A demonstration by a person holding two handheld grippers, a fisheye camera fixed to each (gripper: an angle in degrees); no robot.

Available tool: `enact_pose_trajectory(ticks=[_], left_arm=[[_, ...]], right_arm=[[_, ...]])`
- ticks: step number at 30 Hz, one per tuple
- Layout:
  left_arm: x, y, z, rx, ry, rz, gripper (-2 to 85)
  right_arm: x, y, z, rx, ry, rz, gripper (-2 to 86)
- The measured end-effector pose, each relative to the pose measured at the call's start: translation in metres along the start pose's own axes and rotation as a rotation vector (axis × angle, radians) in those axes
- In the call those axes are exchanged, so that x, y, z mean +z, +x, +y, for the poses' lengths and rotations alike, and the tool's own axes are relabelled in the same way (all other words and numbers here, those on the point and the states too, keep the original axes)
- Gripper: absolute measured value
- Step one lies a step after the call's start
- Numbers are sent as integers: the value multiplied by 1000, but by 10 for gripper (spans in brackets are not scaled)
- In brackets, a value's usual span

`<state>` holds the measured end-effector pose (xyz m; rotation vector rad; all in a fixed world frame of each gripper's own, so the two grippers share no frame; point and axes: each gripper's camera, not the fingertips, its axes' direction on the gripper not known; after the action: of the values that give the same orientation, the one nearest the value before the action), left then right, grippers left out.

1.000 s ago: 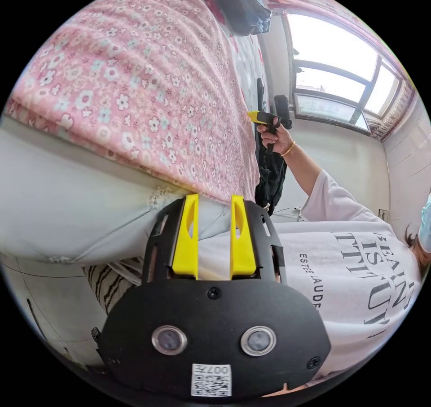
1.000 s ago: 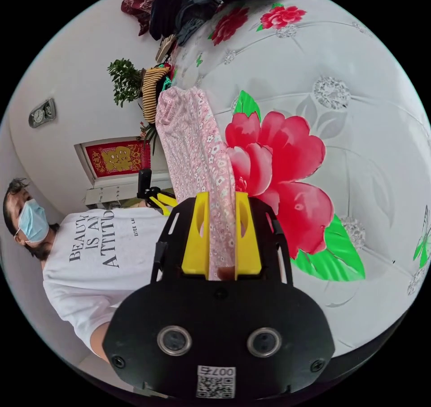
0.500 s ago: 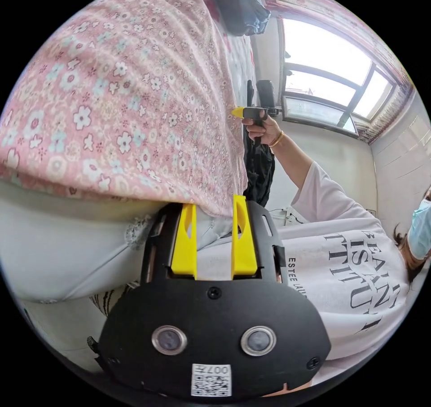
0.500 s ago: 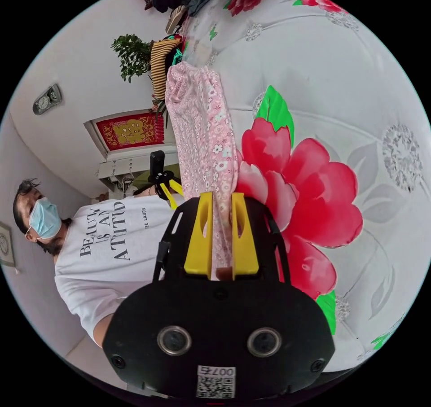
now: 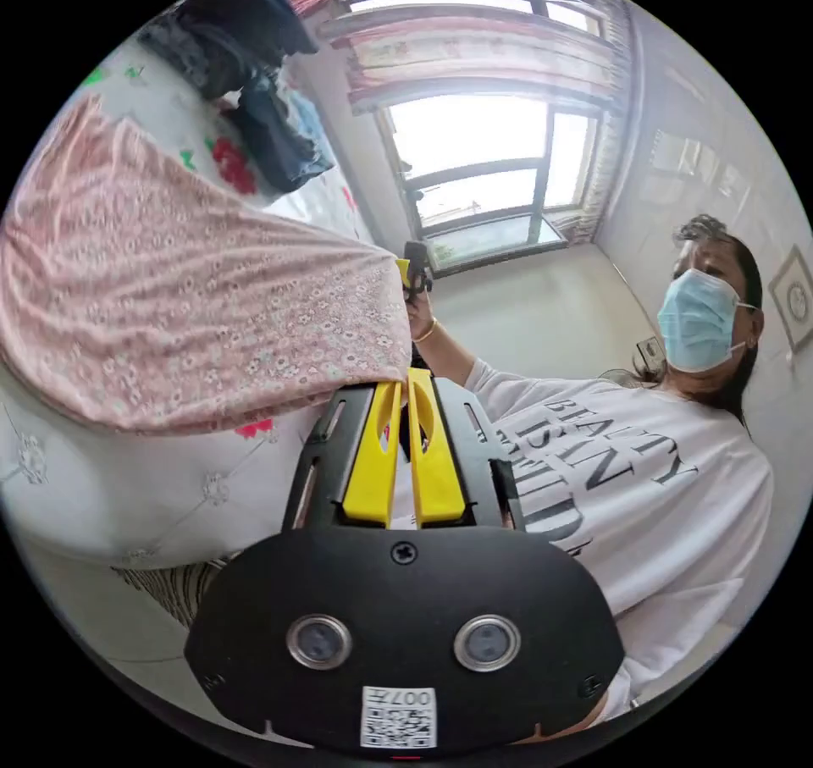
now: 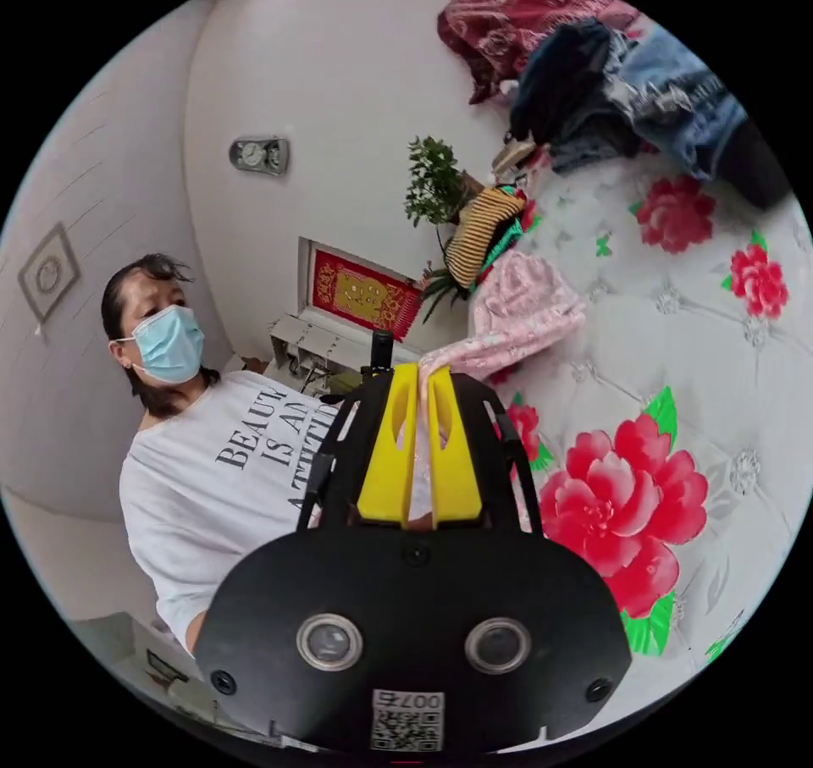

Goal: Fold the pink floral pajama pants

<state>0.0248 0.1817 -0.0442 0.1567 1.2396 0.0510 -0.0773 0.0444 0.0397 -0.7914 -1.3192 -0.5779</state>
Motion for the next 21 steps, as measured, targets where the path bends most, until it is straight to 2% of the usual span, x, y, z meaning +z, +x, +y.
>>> enact_pose_trajectory(ticks=[1,3,5,9,13,15,19,21], left_arm=[[-22,38,-13,98,30,8,-9],[-52,99,-30,253,62,10,-9],[-79,179,-47,436,65,-22,-10],[-98,276,-54,611,36,-57,-10],[-105,325,-50,659,14,-41,-10],[-104,331,-48,666,-15,-18,-10],[-100,336,-56,684,-50,55,-9],[-93,329,-72,670,-60,38,-10]], right_arm=[[0,-28,-2,-72,21,4,-2],[2,-136,2,-331,85,84,-2],[5,-204,13,-442,129,165,-3],[23,-343,63,-687,176,375,-2],[42,-409,107,-695,167,493,-2],[47,-433,129,-625,191,601,-2],[50,-458,153,-609,220,633,-2],[54,-456,157,-576,255,819,-3]])
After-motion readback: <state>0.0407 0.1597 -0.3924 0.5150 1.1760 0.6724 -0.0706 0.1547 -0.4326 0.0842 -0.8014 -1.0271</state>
